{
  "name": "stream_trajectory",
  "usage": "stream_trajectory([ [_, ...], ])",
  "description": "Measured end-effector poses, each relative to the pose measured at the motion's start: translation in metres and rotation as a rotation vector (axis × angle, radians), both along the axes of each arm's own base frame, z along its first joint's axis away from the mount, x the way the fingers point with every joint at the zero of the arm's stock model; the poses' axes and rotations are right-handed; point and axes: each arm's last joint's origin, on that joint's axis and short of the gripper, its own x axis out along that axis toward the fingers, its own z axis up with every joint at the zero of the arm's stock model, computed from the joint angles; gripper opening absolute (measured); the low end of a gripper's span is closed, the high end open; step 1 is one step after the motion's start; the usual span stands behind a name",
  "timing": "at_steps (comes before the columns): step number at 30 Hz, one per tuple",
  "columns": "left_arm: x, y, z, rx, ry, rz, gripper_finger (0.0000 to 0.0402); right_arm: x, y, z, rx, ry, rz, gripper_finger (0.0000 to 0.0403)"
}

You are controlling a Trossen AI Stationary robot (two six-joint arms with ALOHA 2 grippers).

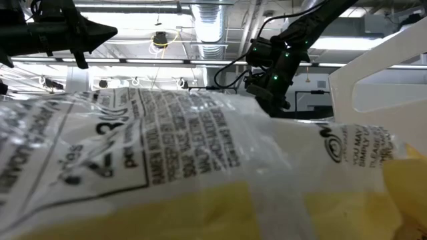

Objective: Pick & Place Food Item
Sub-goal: Put the brown spice bottle in the right transparent bin

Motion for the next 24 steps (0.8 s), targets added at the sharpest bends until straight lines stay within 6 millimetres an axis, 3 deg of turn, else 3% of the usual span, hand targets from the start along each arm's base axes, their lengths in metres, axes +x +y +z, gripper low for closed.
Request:
stream_trajectory([
  [24,0.0000,0.0000,0.0001,0.000,0.000,0.000,0.0000,-0.0029,0.0013,0.0058,-0.018,0.006,0.019,0.0245],
])
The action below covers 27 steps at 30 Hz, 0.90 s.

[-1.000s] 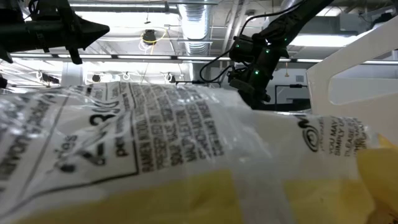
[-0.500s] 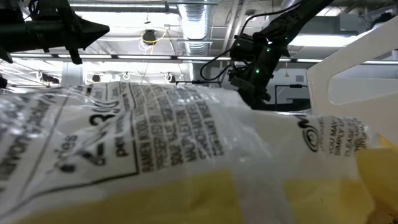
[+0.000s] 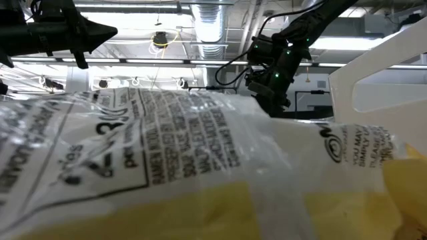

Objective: Pick & Place Food Item
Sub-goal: Put the brown spice bottle in the right transparent bin

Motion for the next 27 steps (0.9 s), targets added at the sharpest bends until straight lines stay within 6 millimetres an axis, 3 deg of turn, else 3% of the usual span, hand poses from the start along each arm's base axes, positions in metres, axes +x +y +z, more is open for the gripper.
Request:
stream_trajectory([
  [13,0.0000,0.0000,0.0000,0.000,0.000,0.000,0.0000,0.0017,0.0024,-0.0001,0.000,-0.004,0.006,0.0248],
  [27,0.0000,0.0000,-0.0001,0.000,0.000,0.000,0.0000,0.0013,0.0013,0.0000,-0.024,0.011,0.047,0.0332],
])
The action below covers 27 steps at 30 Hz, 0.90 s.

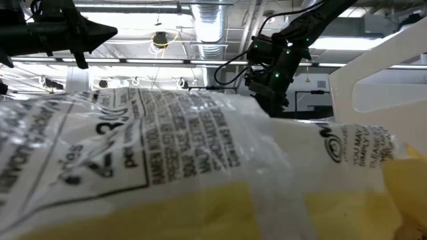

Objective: Pick & Place Food Item
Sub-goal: Put the brown spice bottle in the right transparent bin, then put the spice bottle in the right transparent bin

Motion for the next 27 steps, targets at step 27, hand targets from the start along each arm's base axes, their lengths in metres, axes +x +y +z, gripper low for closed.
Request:
stream_trajectory([
  [27,0.000,0.000,0.000,0.000,0.000,0.000,0.0000,-0.093,0.043,0.127,-0.089,-0.251,-0.080,0.0338],
])
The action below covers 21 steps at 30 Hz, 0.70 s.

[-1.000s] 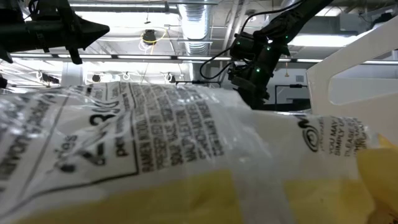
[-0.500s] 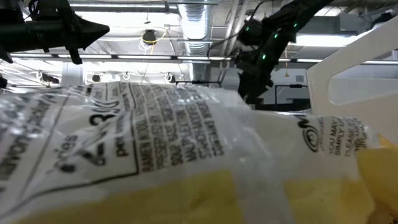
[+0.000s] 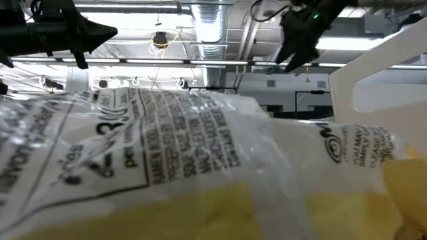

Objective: Pick & Place Food Item
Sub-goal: Put the spice bottle in the right transparent bin

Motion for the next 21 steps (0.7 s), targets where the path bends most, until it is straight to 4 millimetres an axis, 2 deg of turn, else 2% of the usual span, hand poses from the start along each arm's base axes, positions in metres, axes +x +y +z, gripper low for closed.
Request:
stream_trajectory([
  [5,0.000,0.000,0.000,0.000,0.000,0.000,0.0000,-0.028,0.015,0.010,0.076,0.005,-0.068,0.0337],
  [12,0.000,0.000,0.000,0.000,0.000,0.000,0.0000,-0.052,0.035,0.016,0.178,0.017,-0.140,0.0336],
  [21,0.000,0.000,0.000,0.000,0.000,0.000,0.0000,-0.064,0.057,0.012,0.295,0.099,-0.178,0.0336],
])
